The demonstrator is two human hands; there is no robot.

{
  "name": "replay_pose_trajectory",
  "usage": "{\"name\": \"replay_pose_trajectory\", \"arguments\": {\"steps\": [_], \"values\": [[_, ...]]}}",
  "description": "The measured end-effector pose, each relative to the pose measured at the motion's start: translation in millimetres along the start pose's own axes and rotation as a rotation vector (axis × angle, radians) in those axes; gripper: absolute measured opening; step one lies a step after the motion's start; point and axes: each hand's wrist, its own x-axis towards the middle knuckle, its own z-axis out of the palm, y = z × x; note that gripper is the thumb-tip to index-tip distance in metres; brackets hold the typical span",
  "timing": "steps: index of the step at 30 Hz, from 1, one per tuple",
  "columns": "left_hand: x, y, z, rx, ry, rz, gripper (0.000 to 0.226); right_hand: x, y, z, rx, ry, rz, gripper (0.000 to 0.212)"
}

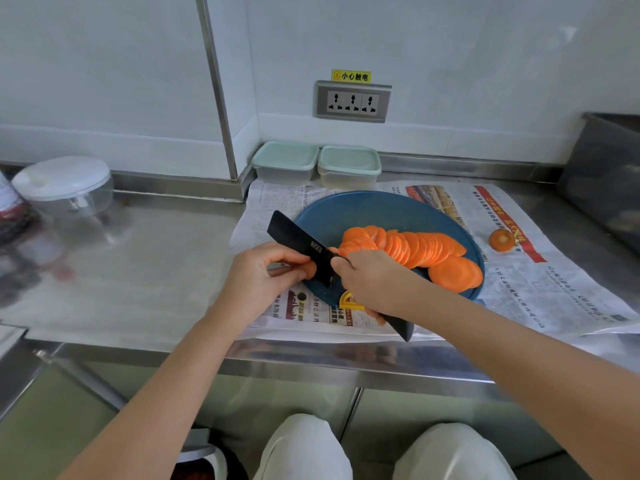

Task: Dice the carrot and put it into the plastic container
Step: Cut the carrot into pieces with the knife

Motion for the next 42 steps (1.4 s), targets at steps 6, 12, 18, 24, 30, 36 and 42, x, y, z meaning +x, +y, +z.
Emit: {"name": "replay_pose_trajectory", "arguments": {"steps": [6, 12, 18, 24, 30, 36, 42], "values": [[1.1, -2.0, 3.0, 0.026, 0.038, -0.111, 0.018, -9.2, -4.8, -16.9, 0.168, -0.058, 0.083, 0.037], [0.8, -0.1, 5.2, 0.022, 0.010, -0.075, 0.027, -15.8, -1.2, -20.6, 0.180, -0.068, 0.087, 0.037], [1.0, -2.9, 5.5, 0.036, -0.007, -0.078, 0.017, -21.0, -1.9, -25.1, 0.143, -0.060, 0.043, 0.037], [0.6, -4.0, 6.0, 0.038, 0.016, -0.080, 0.016, -28.5, -1.8, -34.7, 0.098, 0.019, -0.020, 0.040], [-1.2, -1.0, 8.0, -0.046, 0.018, -0.092, 0.015, -30.8, -6.0, -27.4, 0.103, -0.039, -0.011, 0.037], [-0.2, -4.6, 6.6, -0.008, 0.017, -0.089, 0.014, -28.2, -4.3, -23.5, 0.049, -0.021, 0.001, 0.042], [0.4, -7.5, 5.4, 0.002, 0.005, -0.090, 0.014, -28.0, -7.8, -16.7, -0.004, 0.031, 0.007, 0.031]]}}
